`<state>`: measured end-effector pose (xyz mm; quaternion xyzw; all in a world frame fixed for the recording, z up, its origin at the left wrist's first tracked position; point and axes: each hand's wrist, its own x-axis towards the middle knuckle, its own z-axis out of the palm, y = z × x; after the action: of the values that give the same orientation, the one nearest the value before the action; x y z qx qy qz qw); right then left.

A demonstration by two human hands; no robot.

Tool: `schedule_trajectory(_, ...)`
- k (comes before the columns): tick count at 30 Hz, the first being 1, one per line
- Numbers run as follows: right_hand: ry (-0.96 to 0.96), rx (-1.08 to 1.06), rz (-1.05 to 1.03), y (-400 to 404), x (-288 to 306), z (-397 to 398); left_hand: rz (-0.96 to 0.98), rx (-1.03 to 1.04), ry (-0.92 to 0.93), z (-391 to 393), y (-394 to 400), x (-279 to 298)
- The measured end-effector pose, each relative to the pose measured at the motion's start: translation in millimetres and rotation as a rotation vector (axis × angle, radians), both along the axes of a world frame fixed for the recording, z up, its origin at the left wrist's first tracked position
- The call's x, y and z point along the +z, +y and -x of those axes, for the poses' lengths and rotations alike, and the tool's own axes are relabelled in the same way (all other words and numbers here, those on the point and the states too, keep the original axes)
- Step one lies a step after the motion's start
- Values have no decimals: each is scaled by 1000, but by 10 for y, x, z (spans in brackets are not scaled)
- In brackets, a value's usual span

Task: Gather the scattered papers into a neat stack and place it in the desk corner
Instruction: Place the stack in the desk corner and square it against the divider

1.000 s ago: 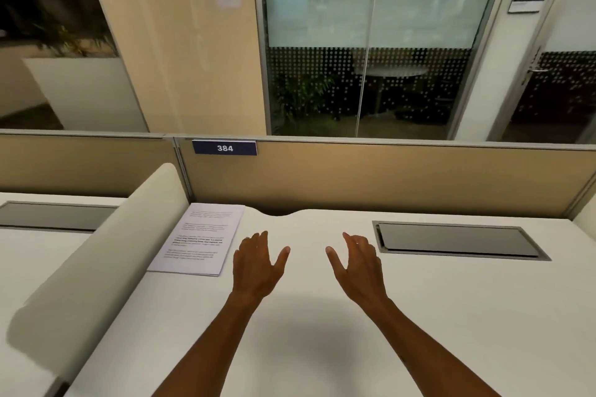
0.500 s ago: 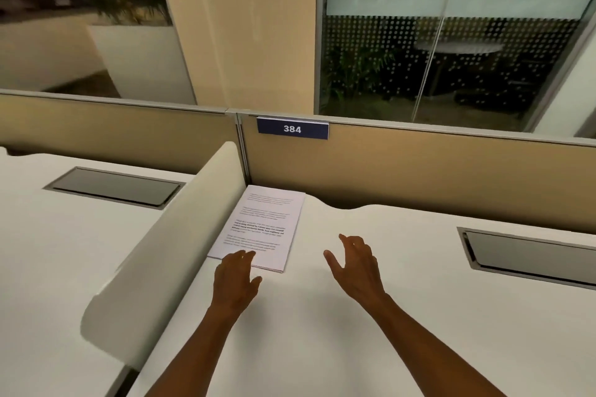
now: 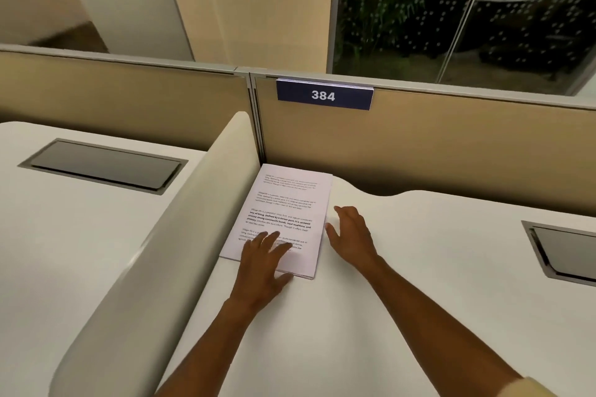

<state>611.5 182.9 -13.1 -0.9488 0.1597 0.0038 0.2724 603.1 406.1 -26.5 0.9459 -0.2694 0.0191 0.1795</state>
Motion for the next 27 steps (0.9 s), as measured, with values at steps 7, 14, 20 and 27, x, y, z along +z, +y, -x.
schedule_trajectory(7, 34, 23, 43, -155, -165, -610, 26, -169, 62, -247, 38, -117)
schedule_trajectory(14, 113, 128, 86, -248, -181, -1088, 24, -264, 95, -325, 58, -126)
schedule_trajectory(20, 177, 117, 60, -276, -193, -1322, 18, -314, 109, -418, 34, -111)
schedule_trajectory(27, 149, 99, 38, -304, -208, -1377, 7, -342, 117, -443, 22, -114)
